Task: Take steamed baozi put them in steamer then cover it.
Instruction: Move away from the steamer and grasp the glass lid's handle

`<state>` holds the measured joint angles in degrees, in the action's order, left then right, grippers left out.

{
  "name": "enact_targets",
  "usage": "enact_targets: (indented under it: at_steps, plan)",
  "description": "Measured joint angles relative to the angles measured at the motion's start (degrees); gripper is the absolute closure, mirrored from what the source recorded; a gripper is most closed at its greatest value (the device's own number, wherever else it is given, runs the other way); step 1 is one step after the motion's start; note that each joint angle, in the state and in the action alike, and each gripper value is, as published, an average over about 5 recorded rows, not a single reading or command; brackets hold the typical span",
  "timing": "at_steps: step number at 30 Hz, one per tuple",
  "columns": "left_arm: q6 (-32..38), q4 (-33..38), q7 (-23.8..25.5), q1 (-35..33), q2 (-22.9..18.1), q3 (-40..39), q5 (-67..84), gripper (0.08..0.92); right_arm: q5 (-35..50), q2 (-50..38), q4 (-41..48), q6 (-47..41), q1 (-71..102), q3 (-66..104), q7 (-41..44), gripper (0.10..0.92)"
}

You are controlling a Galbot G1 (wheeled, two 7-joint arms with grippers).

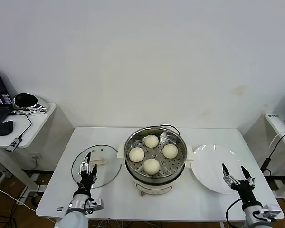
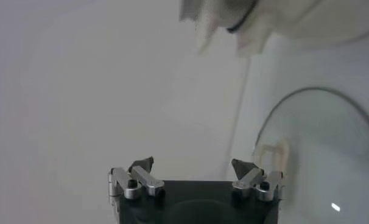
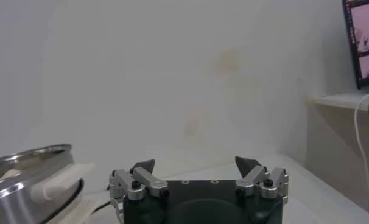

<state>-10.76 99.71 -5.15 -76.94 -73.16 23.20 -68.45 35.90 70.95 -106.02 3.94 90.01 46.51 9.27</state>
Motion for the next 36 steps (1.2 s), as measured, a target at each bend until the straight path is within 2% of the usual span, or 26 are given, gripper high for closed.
enact_targets:
  at_steps: [14, 36]
  plan:
    - [-3.5, -6.9, 1.3, 5.2, -0.2, -1.6, -3.9, 0.177, -1.0, 0.9, 0.4, 0.2, -0.2, 0.9, -0.5, 0.203]
    - [-5.4, -11.9, 2.5, 9.6, -1.0, -2.2, -3.9, 0.177, -1.5, 1.6, 1.9, 0.2, -0.6, 1.1, -0.8, 0.203]
